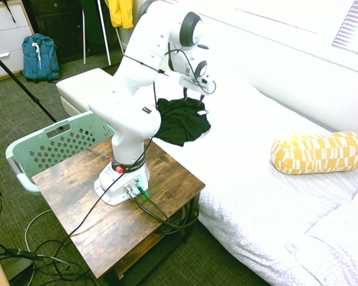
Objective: Put my clothes in the laundry bag
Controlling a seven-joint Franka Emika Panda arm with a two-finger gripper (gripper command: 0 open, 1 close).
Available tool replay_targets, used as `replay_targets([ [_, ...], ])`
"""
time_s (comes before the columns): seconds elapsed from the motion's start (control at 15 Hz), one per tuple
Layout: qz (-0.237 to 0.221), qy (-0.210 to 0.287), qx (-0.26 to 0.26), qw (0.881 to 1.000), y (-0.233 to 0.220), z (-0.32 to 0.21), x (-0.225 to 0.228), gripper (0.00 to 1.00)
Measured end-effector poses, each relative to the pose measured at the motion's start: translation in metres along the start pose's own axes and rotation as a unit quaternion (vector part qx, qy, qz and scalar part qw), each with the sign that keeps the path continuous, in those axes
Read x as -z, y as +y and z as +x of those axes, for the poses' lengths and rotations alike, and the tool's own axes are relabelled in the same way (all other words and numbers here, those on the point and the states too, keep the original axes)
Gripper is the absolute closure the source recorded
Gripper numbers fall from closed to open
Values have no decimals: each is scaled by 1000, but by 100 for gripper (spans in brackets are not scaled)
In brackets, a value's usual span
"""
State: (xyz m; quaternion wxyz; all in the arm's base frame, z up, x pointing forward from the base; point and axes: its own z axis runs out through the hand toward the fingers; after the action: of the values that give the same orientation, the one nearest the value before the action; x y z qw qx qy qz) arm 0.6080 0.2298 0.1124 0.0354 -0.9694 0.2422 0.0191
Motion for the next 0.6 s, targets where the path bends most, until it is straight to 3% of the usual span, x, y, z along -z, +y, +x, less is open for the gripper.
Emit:
replay_targets([
  [0.2, -1, -35, -1, 999, -26, -4, -70, 0],
  [0.6, -1, -103, 4, 995, -33, 1, -142, 0],
])
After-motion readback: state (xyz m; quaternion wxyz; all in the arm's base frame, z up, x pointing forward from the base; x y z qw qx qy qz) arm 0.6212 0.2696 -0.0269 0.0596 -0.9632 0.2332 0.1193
